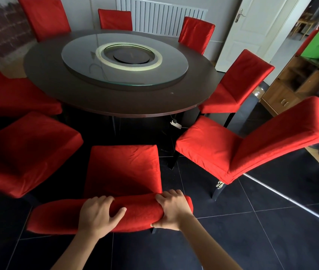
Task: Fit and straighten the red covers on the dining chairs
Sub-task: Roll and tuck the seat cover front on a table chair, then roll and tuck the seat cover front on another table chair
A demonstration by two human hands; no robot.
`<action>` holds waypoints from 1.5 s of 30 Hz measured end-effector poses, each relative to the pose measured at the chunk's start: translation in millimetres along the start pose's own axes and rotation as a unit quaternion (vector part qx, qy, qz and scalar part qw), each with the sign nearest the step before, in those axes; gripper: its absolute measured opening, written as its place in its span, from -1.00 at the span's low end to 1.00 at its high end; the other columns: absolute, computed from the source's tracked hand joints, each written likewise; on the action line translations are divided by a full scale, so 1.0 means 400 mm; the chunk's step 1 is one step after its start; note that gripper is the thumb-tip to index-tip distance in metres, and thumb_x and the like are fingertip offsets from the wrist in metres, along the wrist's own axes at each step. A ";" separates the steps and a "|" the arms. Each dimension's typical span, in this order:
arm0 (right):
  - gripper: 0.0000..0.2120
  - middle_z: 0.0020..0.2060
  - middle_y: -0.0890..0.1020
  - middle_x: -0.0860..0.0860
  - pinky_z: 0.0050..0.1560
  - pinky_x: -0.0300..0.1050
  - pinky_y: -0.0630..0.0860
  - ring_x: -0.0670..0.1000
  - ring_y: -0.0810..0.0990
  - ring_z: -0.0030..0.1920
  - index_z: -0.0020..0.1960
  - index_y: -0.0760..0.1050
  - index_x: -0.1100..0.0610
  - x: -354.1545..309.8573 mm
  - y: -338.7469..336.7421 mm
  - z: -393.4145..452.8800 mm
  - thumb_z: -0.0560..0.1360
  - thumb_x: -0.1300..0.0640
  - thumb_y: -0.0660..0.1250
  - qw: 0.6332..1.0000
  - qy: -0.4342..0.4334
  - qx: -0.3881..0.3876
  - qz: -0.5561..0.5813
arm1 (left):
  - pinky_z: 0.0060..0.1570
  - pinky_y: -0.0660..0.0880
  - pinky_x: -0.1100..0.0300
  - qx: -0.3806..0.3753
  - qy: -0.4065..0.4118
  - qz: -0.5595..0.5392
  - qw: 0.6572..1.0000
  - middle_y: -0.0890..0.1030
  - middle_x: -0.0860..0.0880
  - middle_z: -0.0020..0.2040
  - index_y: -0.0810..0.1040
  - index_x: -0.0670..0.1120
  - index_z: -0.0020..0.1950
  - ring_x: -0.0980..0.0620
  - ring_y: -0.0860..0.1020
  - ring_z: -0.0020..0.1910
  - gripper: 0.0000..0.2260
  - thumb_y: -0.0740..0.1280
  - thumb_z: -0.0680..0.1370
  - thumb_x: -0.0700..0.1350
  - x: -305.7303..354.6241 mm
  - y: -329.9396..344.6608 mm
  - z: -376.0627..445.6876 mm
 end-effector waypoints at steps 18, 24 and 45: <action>-0.23 0.13 0.55 -0.04 0.26 0.02 0.32 0.10 0.50 0.13 0.24 0.39 -0.03 0.009 0.013 0.000 0.17 -0.44 0.36 1.000 0.014 -0.004 0.005 | -0.17 0.55 0.01 -0.003 0.028 -0.001 1.000 0.69 -0.04 -0.18 0.69 -0.16 -0.06 -0.07 0.64 -0.26 -0.32 -0.02 0.53 0.33 -0.005 0.010 -0.023; -0.22 0.15 0.55 -0.01 0.26 0.04 0.34 0.12 0.50 0.14 0.23 0.40 0.00 0.009 0.016 0.004 0.15 -0.42 0.38 1.000 0.002 -0.006 0.016 | -0.15 0.55 -0.03 -0.030 0.014 0.000 0.999 0.70 -0.04 -0.15 0.69 -0.15 -0.02 -0.07 0.66 -0.20 -0.31 -0.02 0.53 0.34 -0.003 0.014 -0.021; -0.08 0.19 0.52 0.05 0.29 0.10 0.28 0.14 0.48 0.20 0.38 0.26 -0.01 0.015 0.010 0.040 0.21 -0.56 0.15 0.996 -0.048 -0.071 0.020 | 0.29 0.30 0.15 -0.099 -0.077 0.040 0.991 0.56 0.09 0.25 0.51 0.02 0.34 0.10 0.49 0.24 -0.15 -0.23 0.34 0.42 -0.043 -0.001 -0.014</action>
Point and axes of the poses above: each hand's wrist, its own z-axis towards the middle knuckle, its own y-axis out of the palm, x = y × z, the point moved 8 cm from there along z, towards the middle knuckle
